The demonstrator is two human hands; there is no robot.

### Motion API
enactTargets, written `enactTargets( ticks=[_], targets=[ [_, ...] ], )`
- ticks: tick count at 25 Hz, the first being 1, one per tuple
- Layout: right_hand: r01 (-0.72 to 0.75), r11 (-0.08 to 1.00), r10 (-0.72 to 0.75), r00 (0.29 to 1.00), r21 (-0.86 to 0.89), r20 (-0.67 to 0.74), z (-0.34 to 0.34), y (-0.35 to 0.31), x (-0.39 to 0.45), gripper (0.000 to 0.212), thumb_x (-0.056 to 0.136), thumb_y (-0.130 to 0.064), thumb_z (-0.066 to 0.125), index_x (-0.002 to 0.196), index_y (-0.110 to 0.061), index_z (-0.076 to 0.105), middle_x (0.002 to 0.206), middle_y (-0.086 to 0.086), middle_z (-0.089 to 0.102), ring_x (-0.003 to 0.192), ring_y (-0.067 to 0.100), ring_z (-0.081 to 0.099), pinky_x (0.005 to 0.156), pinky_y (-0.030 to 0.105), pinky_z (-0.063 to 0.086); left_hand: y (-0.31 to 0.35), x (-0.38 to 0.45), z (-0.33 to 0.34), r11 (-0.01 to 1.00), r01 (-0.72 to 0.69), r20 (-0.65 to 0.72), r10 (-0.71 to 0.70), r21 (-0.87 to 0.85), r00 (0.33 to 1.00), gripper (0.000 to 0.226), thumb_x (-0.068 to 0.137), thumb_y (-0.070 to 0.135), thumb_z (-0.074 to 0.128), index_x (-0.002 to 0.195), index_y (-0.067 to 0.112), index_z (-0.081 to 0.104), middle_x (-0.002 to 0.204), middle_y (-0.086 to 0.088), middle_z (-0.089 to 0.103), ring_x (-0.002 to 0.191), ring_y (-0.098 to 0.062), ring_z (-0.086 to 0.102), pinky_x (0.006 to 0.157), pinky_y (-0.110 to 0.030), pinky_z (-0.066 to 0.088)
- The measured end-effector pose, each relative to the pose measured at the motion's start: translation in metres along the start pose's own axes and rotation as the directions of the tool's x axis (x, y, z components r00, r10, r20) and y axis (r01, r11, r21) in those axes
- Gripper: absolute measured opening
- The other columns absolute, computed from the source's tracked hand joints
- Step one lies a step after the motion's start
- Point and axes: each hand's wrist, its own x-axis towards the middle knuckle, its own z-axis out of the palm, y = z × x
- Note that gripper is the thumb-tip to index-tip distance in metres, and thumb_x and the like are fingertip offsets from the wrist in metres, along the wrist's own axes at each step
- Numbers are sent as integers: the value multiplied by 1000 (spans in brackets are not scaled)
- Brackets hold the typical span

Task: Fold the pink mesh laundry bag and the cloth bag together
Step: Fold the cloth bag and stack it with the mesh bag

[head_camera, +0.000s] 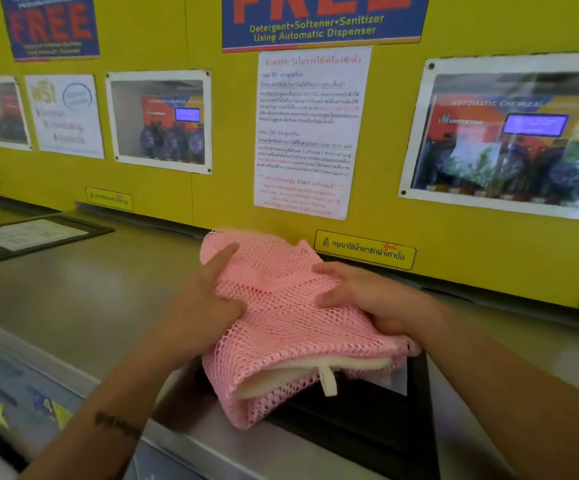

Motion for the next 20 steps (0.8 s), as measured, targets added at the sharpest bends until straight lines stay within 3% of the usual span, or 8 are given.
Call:
enactTargets(
  ticks=[3,7,10,16,20],
  targets=[
    [8,985,-16,999,173,46,3,8,-11,58,83,7,63,129,-27,57,120,14,62,97,29,66,70,33,55,-3,-8,-3,982,24,-8,-26,-189,1000,79,82,-4,63,133,55,47,138,4,49,83,-9,62,60,-21,49],
    [152,974,-148,988,168,-33,12,12,-28,62,68,4,75,114,-38,70,133,11,55,114,36,60,95,48,52,0,-31,-5,915,-52,-80,22,-400,997,73,83,-14,54,126,45,59,121,7,61,67,0,67,55,-17,54],
    [268,957,-261,963,114,-65,29,7,-56,62,66,0,76,110,-43,70,134,7,56,114,35,61,101,52,48,2,-58,-14,898,-164,-176,99,-409,979,72,83,-17,55,129,39,58,120,22,57,74,11,65,57,-8,50],
    [536,844,-533,835,-15,-133,70,1,-154,63,77,6,69,117,-43,64,131,-4,56,114,20,58,98,40,49,17,-140,-34,861,-305,-303,188,-408,934,68,84,-18,54,128,35,57,99,44,64,82,11,64,66,-7,51],
    [658,753,-656,750,3,-87,113,68,-231,63,78,11,66,121,-35,63,119,-9,61,103,7,62,87,23,51,-10,-253,-21,834,-372,-343,238,-408,909,69,84,-16,56,123,41,60,112,36,65,91,8,66,67,-11,53]
  ],
)
